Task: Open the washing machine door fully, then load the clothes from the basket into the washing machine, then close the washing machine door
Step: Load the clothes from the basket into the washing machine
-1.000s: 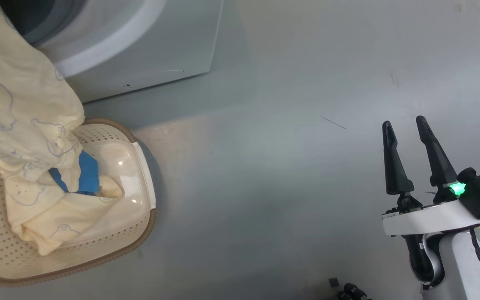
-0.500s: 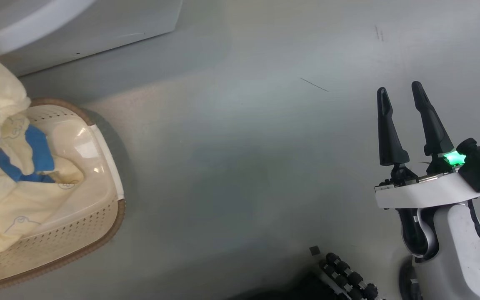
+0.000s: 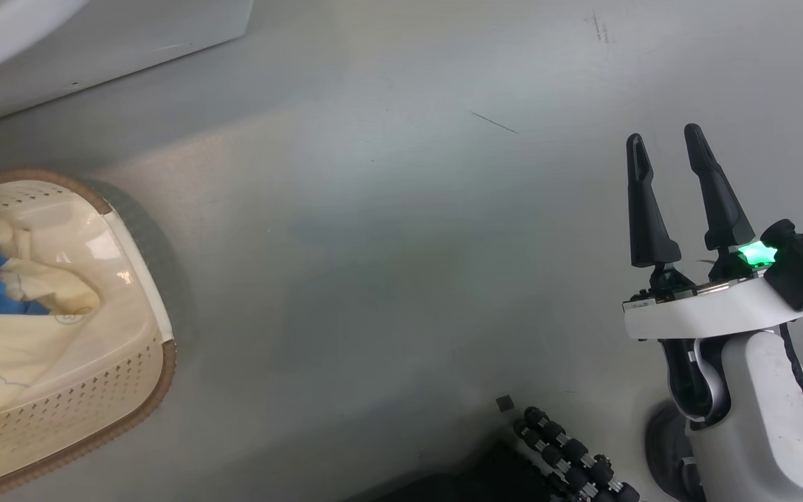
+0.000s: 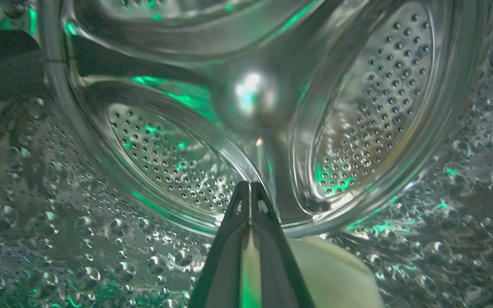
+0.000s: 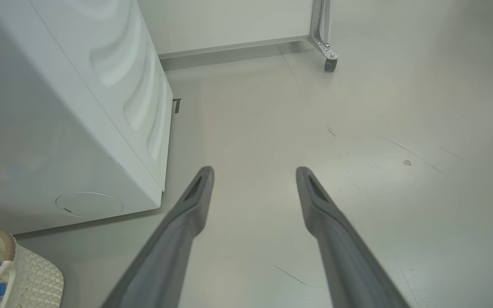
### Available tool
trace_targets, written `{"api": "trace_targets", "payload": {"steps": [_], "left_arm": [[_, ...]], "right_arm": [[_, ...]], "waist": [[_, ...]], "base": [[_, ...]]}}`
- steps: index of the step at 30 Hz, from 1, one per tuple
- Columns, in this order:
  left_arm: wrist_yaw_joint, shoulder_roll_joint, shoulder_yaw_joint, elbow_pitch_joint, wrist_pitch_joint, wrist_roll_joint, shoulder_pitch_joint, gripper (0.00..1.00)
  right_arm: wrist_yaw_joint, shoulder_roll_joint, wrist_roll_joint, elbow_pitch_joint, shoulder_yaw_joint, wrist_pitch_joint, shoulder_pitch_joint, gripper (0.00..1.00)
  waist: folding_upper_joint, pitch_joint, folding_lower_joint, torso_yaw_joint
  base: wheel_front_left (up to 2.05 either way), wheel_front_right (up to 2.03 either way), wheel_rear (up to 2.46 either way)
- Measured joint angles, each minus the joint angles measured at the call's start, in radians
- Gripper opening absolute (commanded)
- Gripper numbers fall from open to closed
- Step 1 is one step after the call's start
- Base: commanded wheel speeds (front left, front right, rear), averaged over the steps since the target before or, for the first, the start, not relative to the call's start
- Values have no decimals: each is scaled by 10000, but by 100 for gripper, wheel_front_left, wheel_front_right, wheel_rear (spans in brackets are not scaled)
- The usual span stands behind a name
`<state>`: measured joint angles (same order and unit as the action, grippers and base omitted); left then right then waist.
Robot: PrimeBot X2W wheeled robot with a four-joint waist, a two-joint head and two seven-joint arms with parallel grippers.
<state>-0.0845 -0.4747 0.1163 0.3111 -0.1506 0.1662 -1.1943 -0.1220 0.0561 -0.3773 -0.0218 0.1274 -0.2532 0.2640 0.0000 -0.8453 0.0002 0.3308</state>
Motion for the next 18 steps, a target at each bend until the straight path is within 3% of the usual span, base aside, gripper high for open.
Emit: {"api": "trace_targets", "payload": {"steps": [7,12,18], "left_arm": [[-113,-188,46,-286,1083,-370,-407,0],[-121,-121,121,117,1116,-324,-450,0],[-146,476,201,1177,541,263,-202,0]], "right_arm": [[0,-33,-12,-23,100,0,181,100],[0,-71,-29,-29,127,0,191,100],[0,-82,-27,-59,-6,0,335,100]], "waist": [[0,-48,-1,104],[0,-86,-1,143],[0,-55,-1,52]], "base": [[0,0,0],[0,0,0],[0,0,0]]}}
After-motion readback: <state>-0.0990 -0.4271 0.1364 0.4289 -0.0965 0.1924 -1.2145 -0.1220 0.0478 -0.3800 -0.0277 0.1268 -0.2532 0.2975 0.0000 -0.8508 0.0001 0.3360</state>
